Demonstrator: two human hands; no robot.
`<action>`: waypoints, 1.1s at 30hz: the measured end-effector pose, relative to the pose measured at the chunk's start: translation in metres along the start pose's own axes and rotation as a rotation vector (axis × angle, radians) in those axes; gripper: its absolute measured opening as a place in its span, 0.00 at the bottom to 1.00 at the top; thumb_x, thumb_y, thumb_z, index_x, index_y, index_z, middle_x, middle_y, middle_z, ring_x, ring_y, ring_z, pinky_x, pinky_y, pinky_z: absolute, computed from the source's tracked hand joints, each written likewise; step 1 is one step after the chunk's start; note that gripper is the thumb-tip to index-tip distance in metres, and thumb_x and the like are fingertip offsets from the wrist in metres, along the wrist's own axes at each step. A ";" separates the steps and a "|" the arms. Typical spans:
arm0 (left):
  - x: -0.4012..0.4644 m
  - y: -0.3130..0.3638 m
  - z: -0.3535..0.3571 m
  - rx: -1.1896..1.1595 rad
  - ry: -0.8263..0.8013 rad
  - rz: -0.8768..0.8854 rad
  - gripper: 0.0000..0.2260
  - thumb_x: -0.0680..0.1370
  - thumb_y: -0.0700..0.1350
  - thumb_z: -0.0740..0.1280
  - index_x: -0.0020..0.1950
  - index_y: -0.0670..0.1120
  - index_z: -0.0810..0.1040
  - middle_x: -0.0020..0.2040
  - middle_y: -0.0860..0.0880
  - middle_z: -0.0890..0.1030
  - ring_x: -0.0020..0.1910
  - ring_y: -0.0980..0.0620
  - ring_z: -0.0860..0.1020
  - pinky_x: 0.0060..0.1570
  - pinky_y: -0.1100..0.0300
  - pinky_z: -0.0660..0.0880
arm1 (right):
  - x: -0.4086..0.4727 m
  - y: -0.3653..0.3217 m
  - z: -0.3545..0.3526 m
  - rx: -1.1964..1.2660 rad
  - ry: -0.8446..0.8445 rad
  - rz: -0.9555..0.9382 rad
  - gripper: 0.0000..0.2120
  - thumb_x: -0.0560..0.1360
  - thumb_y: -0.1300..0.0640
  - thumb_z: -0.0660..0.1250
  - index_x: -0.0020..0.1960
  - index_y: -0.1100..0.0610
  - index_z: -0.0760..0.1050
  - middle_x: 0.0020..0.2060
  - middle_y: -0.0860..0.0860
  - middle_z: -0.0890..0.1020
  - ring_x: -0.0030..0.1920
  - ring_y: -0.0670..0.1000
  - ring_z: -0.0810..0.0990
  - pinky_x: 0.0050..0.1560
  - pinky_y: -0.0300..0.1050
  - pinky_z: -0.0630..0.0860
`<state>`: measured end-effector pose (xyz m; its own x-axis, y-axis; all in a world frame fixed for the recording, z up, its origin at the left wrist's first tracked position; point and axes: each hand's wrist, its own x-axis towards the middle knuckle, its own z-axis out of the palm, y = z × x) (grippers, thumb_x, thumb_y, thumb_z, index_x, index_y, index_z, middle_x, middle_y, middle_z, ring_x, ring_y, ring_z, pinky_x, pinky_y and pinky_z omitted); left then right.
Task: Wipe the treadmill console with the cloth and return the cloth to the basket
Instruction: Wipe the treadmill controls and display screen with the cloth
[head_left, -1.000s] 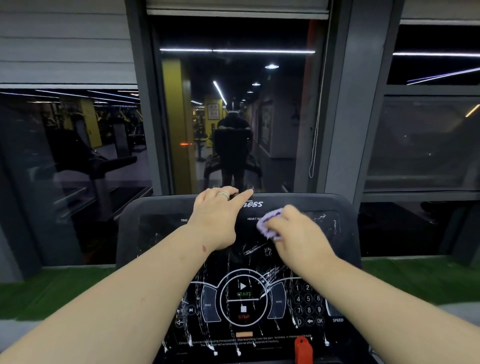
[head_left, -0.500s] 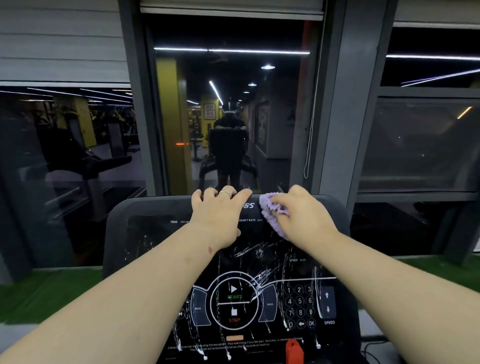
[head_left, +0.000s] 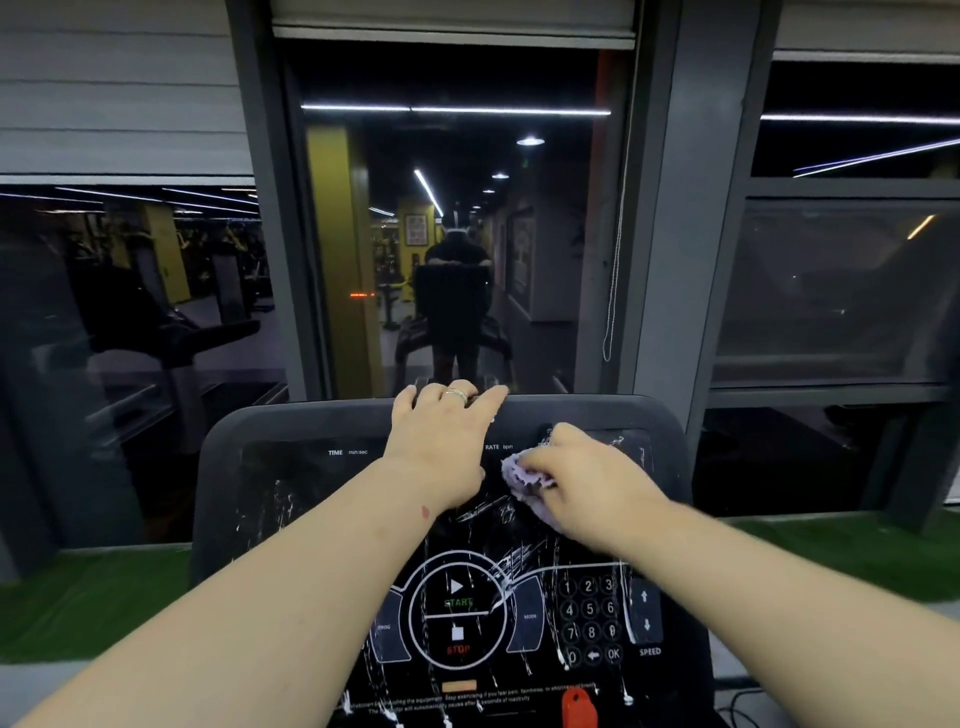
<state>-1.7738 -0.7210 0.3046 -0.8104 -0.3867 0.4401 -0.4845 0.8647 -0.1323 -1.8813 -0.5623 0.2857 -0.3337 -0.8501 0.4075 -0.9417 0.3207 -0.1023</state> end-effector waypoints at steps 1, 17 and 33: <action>0.001 0.001 -0.001 0.007 -0.013 -0.004 0.42 0.74 0.55 0.73 0.80 0.61 0.51 0.77 0.51 0.64 0.74 0.44 0.65 0.77 0.41 0.55 | 0.008 0.006 -0.006 0.006 0.024 0.024 0.08 0.79 0.51 0.63 0.56 0.46 0.78 0.48 0.48 0.70 0.44 0.54 0.77 0.45 0.46 0.75; 0.000 0.009 -0.002 0.023 -0.049 -0.010 0.44 0.74 0.58 0.69 0.81 0.64 0.43 0.80 0.51 0.59 0.75 0.39 0.61 0.76 0.33 0.51 | 0.000 0.003 0.002 0.035 0.079 0.078 0.08 0.79 0.55 0.62 0.53 0.48 0.79 0.46 0.47 0.69 0.40 0.53 0.77 0.44 0.48 0.77; 0.000 0.009 0.002 0.019 -0.016 -0.031 0.44 0.75 0.61 0.71 0.81 0.65 0.45 0.80 0.52 0.60 0.75 0.41 0.61 0.76 0.35 0.51 | -0.008 0.003 0.007 0.037 0.163 0.166 0.06 0.80 0.56 0.62 0.55 0.50 0.76 0.45 0.49 0.68 0.39 0.53 0.74 0.38 0.44 0.67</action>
<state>-1.7794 -0.7137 0.3017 -0.8001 -0.4187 0.4297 -0.5155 0.8461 -0.1353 -1.8814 -0.5575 0.2757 -0.4757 -0.7072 0.5230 -0.8763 0.4326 -0.2120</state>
